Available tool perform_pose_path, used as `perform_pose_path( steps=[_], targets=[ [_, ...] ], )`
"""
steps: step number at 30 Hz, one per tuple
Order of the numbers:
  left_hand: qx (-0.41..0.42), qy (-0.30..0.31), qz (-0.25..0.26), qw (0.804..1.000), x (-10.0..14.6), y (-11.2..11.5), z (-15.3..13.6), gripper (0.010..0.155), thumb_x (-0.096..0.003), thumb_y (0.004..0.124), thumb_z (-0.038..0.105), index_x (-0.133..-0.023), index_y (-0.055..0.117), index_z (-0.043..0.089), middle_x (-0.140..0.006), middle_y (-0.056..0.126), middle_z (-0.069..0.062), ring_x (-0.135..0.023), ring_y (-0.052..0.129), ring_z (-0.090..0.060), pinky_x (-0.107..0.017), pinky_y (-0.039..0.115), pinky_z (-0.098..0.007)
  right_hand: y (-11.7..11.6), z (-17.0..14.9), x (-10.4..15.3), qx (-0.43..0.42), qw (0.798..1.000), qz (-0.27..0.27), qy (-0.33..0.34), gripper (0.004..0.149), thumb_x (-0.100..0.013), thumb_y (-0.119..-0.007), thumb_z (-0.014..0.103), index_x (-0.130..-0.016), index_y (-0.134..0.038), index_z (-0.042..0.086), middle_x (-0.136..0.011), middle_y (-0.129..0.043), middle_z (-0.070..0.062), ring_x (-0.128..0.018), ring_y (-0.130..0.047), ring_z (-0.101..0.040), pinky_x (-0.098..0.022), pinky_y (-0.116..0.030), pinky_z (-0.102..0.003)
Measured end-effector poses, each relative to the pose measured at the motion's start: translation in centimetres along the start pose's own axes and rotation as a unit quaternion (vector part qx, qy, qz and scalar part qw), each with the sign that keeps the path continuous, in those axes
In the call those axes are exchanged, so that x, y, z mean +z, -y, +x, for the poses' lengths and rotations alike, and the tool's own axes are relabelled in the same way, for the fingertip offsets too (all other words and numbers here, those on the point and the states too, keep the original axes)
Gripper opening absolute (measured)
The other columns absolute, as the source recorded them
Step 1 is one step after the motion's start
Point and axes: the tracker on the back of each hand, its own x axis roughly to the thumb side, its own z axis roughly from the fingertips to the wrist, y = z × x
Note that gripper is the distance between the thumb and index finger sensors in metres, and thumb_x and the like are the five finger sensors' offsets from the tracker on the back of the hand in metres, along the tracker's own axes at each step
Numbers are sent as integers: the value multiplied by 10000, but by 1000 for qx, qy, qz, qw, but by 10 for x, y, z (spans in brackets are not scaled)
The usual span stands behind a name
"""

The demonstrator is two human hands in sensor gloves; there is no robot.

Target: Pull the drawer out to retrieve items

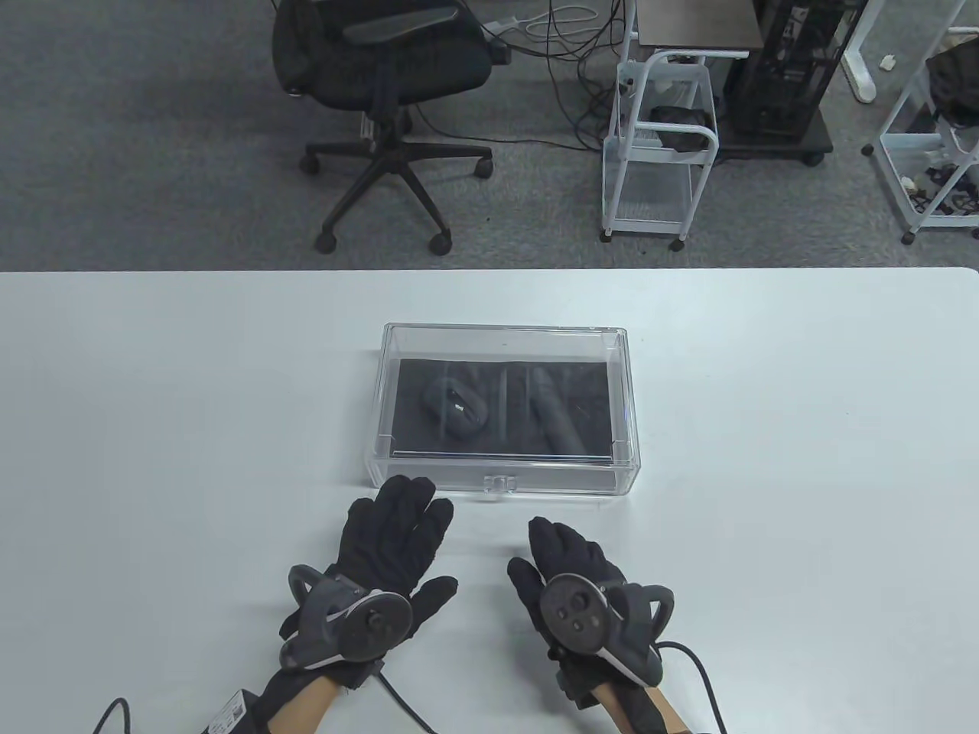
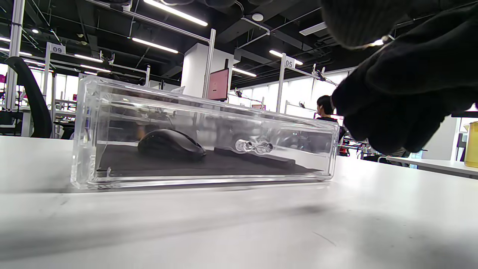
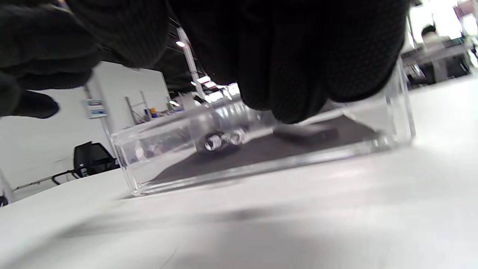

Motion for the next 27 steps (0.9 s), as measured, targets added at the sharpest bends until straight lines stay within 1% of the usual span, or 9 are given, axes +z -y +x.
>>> perform_pose_path(
  steps=[3, 7, 11, 14, 16, 23, 24, 26, 27],
  targets=[
    [2, 0, 0, 1000, 0, -1, -1, 886, -484, 715, 594, -1180, 284, 257, -1271, 297, -142, -1175, 322, -452, -771, 414, -745, -11, -7, -18, -27, 998, 39, -45, 676, -522, -735, 513, -1007, -743, 41, -826, -943, -205, -524, -1036, -371, -341, -918, -461],
    [3, 2, -2, 1000, -1, 0, -1, 883, -484, 712, 596, -1180, 287, 257, -1271, 304, -140, -1174, 328, -449, -770, 419, -743, -33, -21, -49, -79, 984, 110, -118, 734, -523, -737, 513, -1049, -653, 7, -835, -916, -197, -488, -1035, -332, -287, -937, -405],
    [2, 3, -3, 1000, -1, 0, 0, 885, -484, 714, 594, -1181, 288, 251, -1270, 308, -141, -1172, 332, -452, -769, 422, -742, -57, -37, -75, -234, 940, 149, -197, 736, -514, -765, 493, -1024, -671, -30, -771, -949, -176, -373, -1062, -252, -196, -961, -326],
    [3, 2, -2, 1000, 0, 0, -1, 880, -484, 713, 593, -1180, 294, 253, -1270, 316, -139, -1172, 339, -450, -769, 425, -741, -71, -45, -86, -365, 884, 168, -239, 720, -517, -762, 496, -941, -731, -84, -709, -985, -155, -305, -1072, -213, -149, -967, -292],
    [5, 3, 1, 1000, -1, 0, -1, 875, -484, 716, 588, -1180, 308, 248, -1269, 337, -139, -1171, 354, -448, -768, 431, -739, -75, -47, -88, -404, 860, 154, -270, 693, -528, -744, 492, -901, -767, -91, -661, -1012, -130, -261, -1078, -196, -121, -969, -281],
    [7, 7, 1, 1000, -1, 1, -1, 852, -488, 710, 583, -1178, 340, 246, -1265, 383, -134, -1167, 377, -445, -766, 441, -735, -78, -44, -88, -407, 854, 104, -307, 558, -521, -777, 418, -791, -886, -57, -482, -1075, -34, -150, -1082, -131, -62, -978, -263],
    [7, 6, 2, 1000, -1, 1, -1, 852, -488, 709, 583, -1178, 338, 248, -1265, 389, -131, -1167, 379, -443, -767, 442, -734, -77, -43, -87, -406, 856, 94, -307, 549, -519, -779, 402, -781, -898, -66, -440, -1073, -21, -126, -1070, -124, -48, -972, -267],
    [9, 4, 2, 1000, 0, 0, -2, 846, -491, 708, 577, -1178, 341, 248, -1265, 401, -123, -1167, 382, -442, -766, 443, -734, -74, -44, -90, -374, 878, 87, -285, 553, -514, -782, 396, -755, -922, -82, -381, -1068, 0, -91, -1052, -106, -31, -965, -264],
    [9, 4, 3, 1000, 0, 0, -2, 844, -491, 708, 576, -1177, 343, 249, -1263, 404, -124, -1167, 384, -441, -766, 445, -733, -74, -45, -90, -375, 878, 91, -283, 552, -513, -784, 399, -750, -927, -80, -365, -1064, 11, -86, -1048, -96, -31, -965, -261]
  ],
)
